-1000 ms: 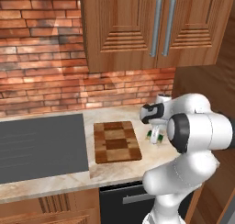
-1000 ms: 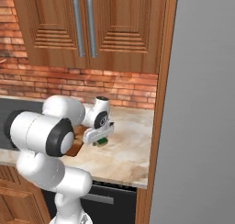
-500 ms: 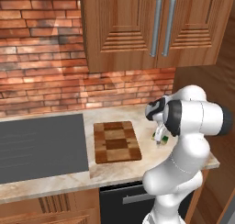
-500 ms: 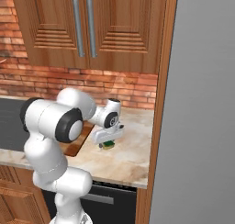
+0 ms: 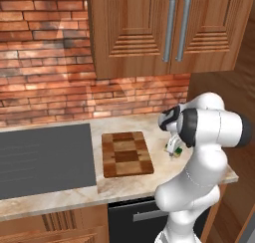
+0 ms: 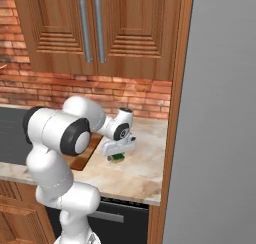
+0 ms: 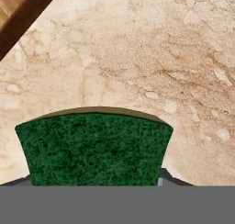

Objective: Pick up the sponge from the counter and clean the cutting board by briefly scrubbing or pressing down on the cutting board. Once finished, release the sponge.

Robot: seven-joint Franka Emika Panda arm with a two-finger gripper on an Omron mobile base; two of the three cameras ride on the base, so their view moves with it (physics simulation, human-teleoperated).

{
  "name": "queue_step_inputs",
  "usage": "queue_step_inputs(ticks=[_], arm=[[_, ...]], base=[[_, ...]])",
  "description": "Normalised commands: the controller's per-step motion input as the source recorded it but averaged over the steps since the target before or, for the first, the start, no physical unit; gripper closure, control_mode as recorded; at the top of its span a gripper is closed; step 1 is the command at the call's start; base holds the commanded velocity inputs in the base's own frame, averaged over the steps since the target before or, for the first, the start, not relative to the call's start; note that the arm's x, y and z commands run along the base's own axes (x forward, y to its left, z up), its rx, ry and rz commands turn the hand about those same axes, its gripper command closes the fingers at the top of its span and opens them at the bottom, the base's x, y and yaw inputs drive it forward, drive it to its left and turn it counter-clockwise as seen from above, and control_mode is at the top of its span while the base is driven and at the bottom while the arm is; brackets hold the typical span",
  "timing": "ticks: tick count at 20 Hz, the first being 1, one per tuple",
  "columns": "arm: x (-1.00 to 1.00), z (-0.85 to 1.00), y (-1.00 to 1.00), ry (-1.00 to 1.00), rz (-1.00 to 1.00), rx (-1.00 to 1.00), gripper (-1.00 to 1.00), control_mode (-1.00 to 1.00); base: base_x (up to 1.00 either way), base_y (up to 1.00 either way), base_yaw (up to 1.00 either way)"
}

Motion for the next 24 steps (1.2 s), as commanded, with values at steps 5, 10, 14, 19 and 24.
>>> queue_step_inputs(ticks=[5,10,14,19,24], arm=[[-0.39,0.0,0.05,-0.09,-0.13,0.0,-1.0,-1.0],[-0.19,0.19,0.18,-0.19,-0.23,0.0,-1.0,-1.0],[0.0,0.42,0.2,-0.31,-0.23,0.0,-1.0,-1.0],[-0.02,0.42,0.09,-0.26,-0.2,0.0,-1.0,-1.0],[-0.05,0.31,0.06,-0.19,-0.21,0.0,-1.0,-1.0]], base=[[0.0,0.0,0.0],[0.0,0.0,0.0],[0.0,0.0,0.0],[0.0,0.0,0.0],[0.0,0.0,0.0]])
